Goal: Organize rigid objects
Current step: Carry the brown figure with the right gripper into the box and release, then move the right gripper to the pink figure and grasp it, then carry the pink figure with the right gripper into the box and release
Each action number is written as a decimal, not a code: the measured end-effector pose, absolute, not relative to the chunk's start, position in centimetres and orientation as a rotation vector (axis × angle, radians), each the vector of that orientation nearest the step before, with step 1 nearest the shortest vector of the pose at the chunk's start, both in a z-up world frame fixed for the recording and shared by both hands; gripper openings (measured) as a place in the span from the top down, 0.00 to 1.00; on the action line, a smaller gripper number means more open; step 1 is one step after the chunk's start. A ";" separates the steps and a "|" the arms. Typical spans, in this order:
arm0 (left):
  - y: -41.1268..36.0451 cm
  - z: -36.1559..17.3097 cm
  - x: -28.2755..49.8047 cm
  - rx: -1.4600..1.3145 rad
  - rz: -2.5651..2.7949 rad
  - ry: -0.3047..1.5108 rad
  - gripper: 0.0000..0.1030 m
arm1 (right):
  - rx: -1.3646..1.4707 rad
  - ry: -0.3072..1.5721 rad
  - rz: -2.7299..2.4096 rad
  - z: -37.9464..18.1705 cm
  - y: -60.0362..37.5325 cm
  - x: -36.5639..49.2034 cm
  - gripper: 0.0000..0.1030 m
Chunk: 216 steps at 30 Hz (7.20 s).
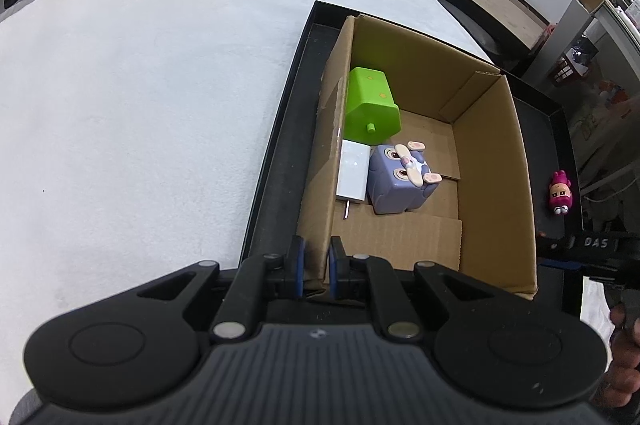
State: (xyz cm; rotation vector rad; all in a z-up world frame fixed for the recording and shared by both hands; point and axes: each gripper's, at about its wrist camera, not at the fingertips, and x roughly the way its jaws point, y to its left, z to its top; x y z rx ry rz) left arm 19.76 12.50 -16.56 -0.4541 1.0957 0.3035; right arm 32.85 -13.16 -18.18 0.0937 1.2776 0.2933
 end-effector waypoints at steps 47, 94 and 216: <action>13.5 -16.6 19.3 -0.478 0.255 1.094 0.89 | 0.034 1.128 0.487 -9.8 -2.0 34.2 0.72; 13.6 -16.5 19.1 -0.490 0.271 1.090 0.88 | 0.095 1.136 0.438 -10.1 -8.9 33.8 0.41; 12.5 -17.0 19.6 -0.459 0.347 1.097 0.88 | 0.227 1.060 0.458 -10.0 -10.0 34.3 0.57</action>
